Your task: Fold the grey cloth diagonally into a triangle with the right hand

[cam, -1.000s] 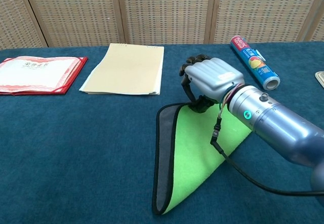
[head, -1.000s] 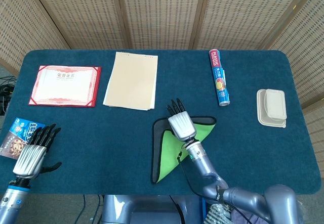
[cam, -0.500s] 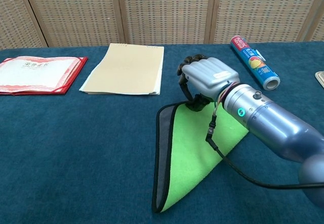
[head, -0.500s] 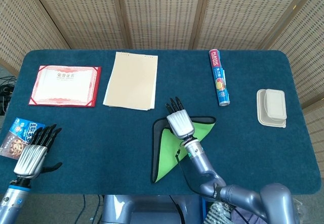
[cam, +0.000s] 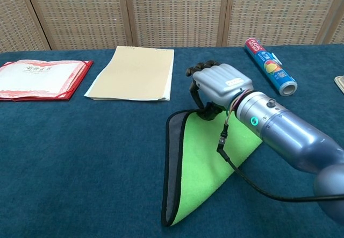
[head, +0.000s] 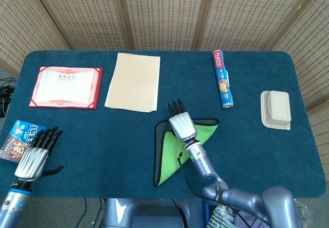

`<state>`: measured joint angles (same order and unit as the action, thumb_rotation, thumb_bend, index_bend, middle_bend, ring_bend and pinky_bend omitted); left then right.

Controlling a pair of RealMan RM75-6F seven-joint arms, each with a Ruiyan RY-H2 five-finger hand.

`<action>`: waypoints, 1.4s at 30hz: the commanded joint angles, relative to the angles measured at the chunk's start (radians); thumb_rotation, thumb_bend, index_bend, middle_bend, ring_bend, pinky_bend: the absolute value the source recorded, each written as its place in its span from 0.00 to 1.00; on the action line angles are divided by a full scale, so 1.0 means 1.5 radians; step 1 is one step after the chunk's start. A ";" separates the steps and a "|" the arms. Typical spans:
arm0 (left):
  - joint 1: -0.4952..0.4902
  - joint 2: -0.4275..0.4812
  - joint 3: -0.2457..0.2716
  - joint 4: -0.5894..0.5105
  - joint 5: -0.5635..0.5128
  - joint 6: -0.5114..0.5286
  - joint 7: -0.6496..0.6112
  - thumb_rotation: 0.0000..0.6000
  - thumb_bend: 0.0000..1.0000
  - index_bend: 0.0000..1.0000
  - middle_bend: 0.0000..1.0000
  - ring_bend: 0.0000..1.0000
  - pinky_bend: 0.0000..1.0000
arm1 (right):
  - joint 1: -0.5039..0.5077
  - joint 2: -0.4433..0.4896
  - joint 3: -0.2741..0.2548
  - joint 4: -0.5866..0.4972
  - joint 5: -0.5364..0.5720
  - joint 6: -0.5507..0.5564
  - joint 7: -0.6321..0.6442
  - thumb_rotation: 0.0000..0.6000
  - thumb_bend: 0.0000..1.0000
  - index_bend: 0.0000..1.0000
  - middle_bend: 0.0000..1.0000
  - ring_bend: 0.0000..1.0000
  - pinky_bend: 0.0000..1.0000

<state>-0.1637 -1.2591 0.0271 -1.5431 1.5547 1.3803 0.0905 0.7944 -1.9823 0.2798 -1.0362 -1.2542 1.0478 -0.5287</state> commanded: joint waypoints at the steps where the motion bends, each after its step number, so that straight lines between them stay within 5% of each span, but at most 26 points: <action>1: 0.000 0.000 0.000 0.000 0.000 0.000 0.001 1.00 0.16 0.00 0.00 0.00 0.00 | 0.001 0.001 -0.001 -0.002 -0.002 0.004 0.003 1.00 0.44 0.63 0.11 0.00 0.00; 42: -0.002 -0.002 0.005 0.000 0.004 -0.004 -0.002 1.00 0.16 0.00 0.00 0.00 0.00 | 0.030 -0.026 0.011 0.041 0.026 -0.011 0.007 1.00 0.43 0.60 0.08 0.00 0.00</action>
<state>-0.1672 -1.2617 0.0348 -1.5433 1.5612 1.3744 0.0873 0.8383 -2.0197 0.2955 -0.9763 -1.2168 1.0323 -0.5187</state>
